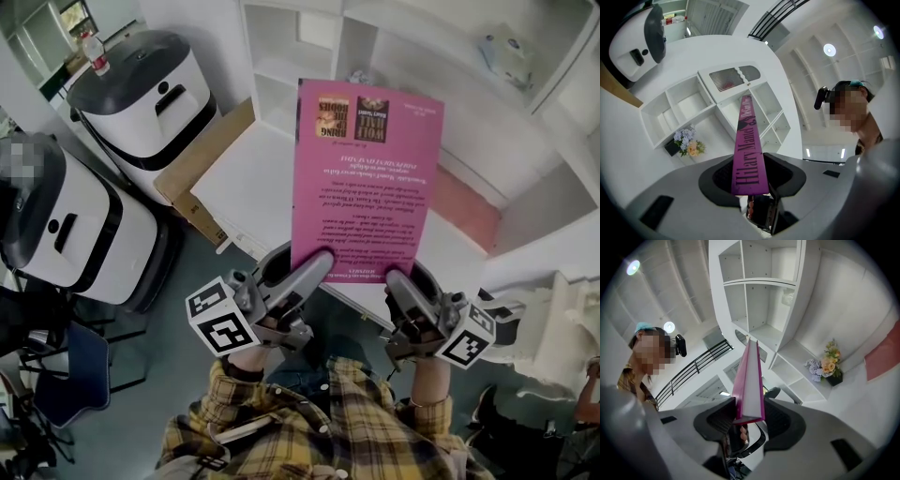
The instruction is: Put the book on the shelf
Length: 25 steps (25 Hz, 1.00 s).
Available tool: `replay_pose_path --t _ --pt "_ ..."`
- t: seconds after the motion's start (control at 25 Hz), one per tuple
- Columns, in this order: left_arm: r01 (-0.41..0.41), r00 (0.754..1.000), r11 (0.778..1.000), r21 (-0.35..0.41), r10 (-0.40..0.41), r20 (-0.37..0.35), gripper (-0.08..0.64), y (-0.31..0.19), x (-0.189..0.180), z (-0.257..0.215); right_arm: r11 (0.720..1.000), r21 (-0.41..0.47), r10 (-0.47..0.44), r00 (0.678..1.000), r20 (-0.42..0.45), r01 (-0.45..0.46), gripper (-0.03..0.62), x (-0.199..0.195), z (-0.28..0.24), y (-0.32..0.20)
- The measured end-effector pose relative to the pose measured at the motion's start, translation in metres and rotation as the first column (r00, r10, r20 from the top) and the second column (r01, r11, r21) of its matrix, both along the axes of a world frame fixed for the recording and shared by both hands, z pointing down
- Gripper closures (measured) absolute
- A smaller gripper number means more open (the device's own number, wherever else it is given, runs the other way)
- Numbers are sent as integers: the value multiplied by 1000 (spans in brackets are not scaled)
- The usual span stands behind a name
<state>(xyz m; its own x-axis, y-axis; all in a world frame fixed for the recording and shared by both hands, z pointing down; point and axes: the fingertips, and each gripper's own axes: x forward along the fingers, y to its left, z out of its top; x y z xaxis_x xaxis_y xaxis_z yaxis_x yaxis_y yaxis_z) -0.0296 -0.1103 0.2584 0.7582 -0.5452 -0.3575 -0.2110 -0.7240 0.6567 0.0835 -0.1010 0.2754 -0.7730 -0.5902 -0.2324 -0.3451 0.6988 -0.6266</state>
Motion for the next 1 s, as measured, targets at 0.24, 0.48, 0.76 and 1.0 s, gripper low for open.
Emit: replay_pose_path --t 0.24,0.48,0.76,1.0 --pt "-8 1000 1000 -5 8 1 393 -1 -1 -1 1000 -3 1 1000 -8 -2 410 -2 -1 0" --pt "-5 1000 1000 -6 5 2 393 -2 1 2 1000 7 0 1000 -4 0 410 0 0 -3" --pt "-3 1000 1000 -12 3 3 393 -2 2 2 1000 -1 7 1000 -1 -7 410 1 1 -2" --pt "-43 999 999 16 44 -14 393 -5 0 8 998 31 51 999 -16 -51 410 -1 6 0"
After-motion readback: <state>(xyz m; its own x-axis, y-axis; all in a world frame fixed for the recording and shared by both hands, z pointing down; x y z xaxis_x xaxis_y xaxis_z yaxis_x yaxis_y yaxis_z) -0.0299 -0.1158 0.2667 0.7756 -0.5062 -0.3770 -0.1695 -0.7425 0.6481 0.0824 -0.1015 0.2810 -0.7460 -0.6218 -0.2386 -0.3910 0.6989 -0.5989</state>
